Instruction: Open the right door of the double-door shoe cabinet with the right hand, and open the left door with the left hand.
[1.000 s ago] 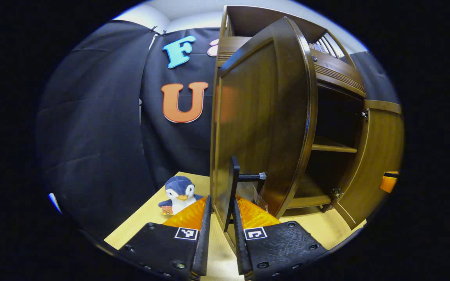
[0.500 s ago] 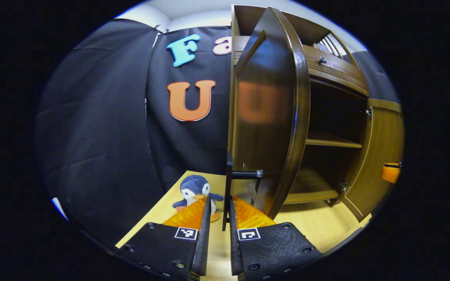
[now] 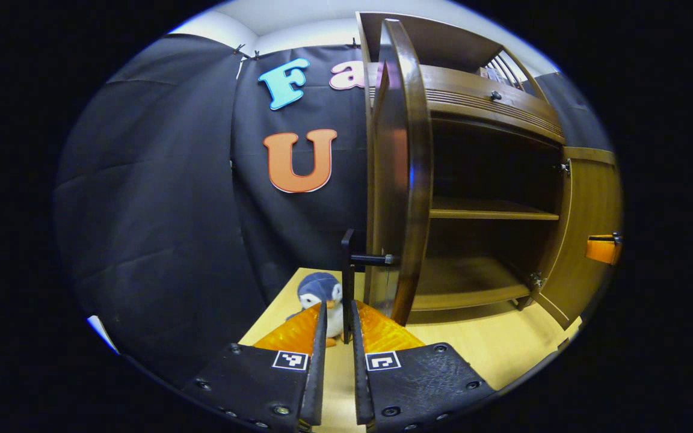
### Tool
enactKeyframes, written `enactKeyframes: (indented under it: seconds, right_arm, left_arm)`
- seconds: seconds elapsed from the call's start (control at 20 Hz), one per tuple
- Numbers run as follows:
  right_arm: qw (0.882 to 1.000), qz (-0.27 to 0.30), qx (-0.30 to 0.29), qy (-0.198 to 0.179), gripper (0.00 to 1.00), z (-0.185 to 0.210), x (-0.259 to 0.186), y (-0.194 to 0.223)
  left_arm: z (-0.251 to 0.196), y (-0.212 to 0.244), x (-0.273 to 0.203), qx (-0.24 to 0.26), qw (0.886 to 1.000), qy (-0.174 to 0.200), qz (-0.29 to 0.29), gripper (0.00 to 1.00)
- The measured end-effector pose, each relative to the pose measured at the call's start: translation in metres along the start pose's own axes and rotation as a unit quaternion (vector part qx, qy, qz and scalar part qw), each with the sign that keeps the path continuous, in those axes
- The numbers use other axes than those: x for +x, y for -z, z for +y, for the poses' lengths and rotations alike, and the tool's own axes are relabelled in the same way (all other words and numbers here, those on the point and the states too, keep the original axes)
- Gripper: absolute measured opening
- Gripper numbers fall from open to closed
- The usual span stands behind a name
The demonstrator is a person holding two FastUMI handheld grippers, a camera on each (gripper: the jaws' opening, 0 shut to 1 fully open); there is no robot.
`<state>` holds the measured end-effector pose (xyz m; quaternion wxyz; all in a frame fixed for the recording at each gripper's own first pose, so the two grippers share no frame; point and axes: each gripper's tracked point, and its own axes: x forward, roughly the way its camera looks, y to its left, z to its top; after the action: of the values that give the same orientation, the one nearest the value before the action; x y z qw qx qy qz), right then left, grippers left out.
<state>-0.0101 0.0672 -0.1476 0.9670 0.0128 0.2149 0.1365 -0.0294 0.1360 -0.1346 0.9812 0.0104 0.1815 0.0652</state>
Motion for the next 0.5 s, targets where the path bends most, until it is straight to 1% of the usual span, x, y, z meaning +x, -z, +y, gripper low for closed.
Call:
enactKeyframes:
  seconds: [0.1,0.2,0.25,0.3,0.35,0.5]
  right_arm:
    - [1.0,-0.001,0.003,-0.003,0.48,0.001,0.004,-0.003]
    - [1.0,-0.003,0.003,-0.005,0.48,0.002,0.005,-0.004]
    - [1.0,-0.005,0.002,-0.005,0.48,0.001,0.006,-0.005]
    - [1.0,-0.005,0.002,-0.005,0.48,0.0,0.005,-0.006]
    - [1.0,-0.006,0.002,-0.008,0.48,0.0,0.005,-0.007]
    - [1.0,-0.012,0.006,-0.008,0.48,-0.003,0.004,-0.009]
  left_arm:
    - [0.019,0.0,-0.002,-0.01,1.0,-0.029,0.0,0.21]
    - [0.03,-0.003,-0.006,-0.021,0.999,-0.048,-0.005,0.21]
    - [0.031,-0.005,-0.009,-0.026,0.998,-0.052,-0.008,0.34]
    - [0.032,-0.007,-0.011,-0.029,0.998,-0.057,-0.011,0.35]
    - [0.032,-0.007,-0.013,-0.029,0.998,-0.061,-0.012,0.23]
    - [0.026,-0.012,-0.02,-0.026,0.997,-0.068,-0.02,0.23]
